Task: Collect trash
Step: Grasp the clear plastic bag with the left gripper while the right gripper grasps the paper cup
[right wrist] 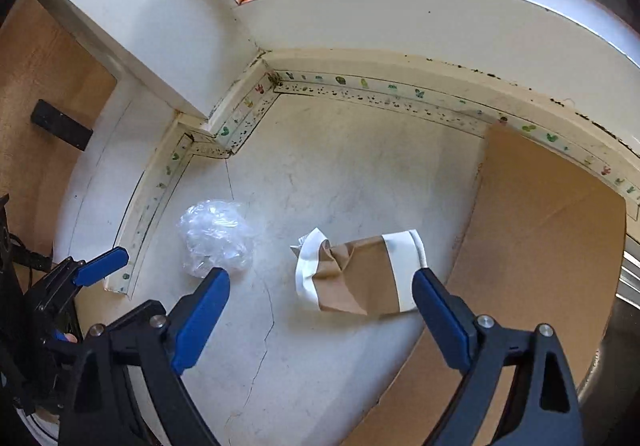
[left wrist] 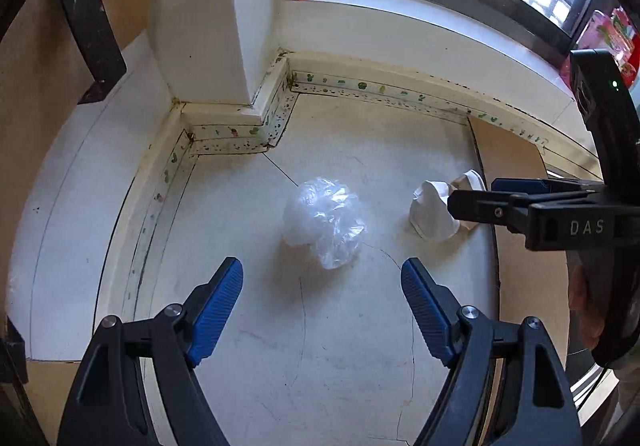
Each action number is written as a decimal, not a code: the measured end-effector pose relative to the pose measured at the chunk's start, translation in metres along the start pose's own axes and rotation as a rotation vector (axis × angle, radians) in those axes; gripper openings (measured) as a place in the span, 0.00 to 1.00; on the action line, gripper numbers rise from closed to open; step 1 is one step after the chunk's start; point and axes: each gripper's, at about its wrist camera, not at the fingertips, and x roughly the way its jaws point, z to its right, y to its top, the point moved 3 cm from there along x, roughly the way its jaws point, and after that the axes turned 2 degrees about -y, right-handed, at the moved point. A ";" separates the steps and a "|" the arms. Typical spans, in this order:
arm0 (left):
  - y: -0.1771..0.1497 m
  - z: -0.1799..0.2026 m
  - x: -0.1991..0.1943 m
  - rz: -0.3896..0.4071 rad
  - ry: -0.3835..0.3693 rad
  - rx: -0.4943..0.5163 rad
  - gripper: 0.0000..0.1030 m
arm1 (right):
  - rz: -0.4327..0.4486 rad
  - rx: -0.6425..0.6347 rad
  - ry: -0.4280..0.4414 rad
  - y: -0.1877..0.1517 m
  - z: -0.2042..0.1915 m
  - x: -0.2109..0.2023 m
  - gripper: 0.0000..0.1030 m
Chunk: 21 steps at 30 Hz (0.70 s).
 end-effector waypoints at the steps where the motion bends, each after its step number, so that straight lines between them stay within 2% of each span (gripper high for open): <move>1: 0.000 -0.004 0.003 -0.005 -0.006 -0.012 0.78 | -0.007 -0.004 0.000 0.000 0.001 0.004 0.90; 8: 0.005 -0.019 0.013 0.002 -0.025 -0.073 0.78 | -0.002 -0.037 0.017 0.000 0.003 0.016 0.90; 18: 0.018 -0.011 0.024 0.029 -0.048 -0.071 0.78 | 0.002 -0.099 0.014 0.005 0.000 0.016 0.90; 21: 0.022 -0.008 0.029 0.030 -0.039 -0.071 0.78 | -0.029 -0.115 -0.009 0.003 0.003 0.021 0.91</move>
